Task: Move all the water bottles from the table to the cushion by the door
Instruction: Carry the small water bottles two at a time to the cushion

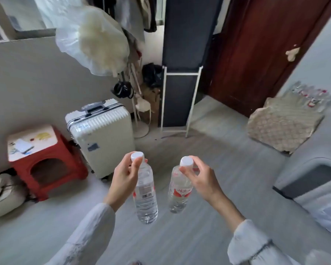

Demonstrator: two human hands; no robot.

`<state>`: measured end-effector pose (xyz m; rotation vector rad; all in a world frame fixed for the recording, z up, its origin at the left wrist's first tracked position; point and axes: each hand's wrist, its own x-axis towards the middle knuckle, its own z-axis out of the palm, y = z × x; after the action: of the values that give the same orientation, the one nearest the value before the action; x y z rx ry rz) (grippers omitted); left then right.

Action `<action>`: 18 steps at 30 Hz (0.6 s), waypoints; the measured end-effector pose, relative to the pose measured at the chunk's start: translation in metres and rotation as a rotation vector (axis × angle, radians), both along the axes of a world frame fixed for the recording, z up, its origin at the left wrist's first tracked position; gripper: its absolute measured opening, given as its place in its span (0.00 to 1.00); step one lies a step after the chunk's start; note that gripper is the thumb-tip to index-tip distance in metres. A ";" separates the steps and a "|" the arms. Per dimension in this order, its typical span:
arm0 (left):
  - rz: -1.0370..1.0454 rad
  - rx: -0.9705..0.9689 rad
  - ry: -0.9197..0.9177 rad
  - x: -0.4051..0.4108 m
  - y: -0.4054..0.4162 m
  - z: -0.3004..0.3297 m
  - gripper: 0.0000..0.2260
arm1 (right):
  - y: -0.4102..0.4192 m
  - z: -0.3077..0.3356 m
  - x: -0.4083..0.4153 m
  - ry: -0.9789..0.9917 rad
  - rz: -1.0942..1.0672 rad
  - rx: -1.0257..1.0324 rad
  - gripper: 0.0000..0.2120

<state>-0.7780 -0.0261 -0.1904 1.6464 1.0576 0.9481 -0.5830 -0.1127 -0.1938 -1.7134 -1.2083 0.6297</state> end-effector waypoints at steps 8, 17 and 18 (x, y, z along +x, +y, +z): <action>-0.269 -0.041 0.011 0.174 0.084 -0.012 0.05 | 0.038 -0.013 0.152 0.000 -0.292 -0.011 0.13; -0.538 -0.043 0.040 0.380 0.207 -0.007 0.06 | 0.123 -0.004 0.317 -0.052 -0.510 -0.035 0.16; -0.557 -0.042 0.049 0.401 0.217 -0.006 0.07 | 0.130 -0.002 0.335 -0.043 -0.539 -0.033 0.16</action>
<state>-0.3769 0.1907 -0.1961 1.7991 0.5875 0.5141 -0.2485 0.0175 -0.1961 -1.9787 -0.7126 0.2857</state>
